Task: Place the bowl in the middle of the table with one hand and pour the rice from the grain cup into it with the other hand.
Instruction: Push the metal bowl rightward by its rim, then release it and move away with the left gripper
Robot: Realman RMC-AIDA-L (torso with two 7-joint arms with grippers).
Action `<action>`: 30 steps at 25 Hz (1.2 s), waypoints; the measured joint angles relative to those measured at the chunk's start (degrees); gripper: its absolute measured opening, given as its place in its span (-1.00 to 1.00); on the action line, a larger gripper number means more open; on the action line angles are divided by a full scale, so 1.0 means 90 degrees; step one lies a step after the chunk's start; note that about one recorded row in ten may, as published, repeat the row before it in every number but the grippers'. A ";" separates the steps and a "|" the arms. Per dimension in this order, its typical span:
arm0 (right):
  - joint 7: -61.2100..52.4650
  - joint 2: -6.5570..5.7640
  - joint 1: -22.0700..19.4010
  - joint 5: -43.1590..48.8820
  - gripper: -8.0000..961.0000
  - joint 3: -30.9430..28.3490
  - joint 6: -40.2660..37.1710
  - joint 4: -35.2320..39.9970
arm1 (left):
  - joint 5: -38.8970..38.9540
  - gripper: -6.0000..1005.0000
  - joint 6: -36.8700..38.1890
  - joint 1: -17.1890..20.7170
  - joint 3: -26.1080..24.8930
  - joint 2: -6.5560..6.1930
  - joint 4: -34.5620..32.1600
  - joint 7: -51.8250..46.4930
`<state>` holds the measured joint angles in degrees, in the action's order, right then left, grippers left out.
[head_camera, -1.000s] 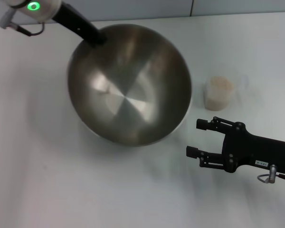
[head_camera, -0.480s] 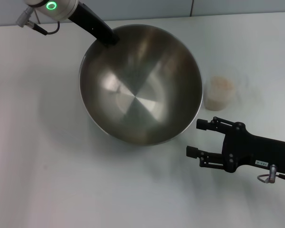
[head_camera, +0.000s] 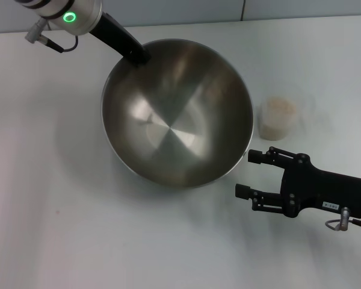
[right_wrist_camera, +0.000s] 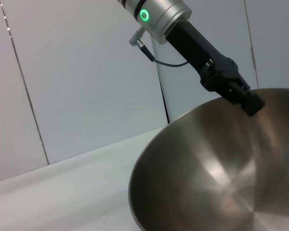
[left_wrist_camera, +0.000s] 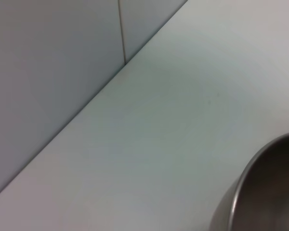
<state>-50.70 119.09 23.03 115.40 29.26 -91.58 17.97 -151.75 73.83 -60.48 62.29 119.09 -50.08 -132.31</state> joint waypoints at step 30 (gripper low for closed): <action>0.0047 -0.0009 -0.0001 0.0000 0.68 0.0039 0.0000 0.0006 | 0.0044 -0.31 -0.0534 0.0001 0.0176 0.0000 0.0254 -0.0190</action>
<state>-50.28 119.01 23.03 115.40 29.62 -91.58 18.02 -151.35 69.03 -60.47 63.88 119.09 -47.79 -134.02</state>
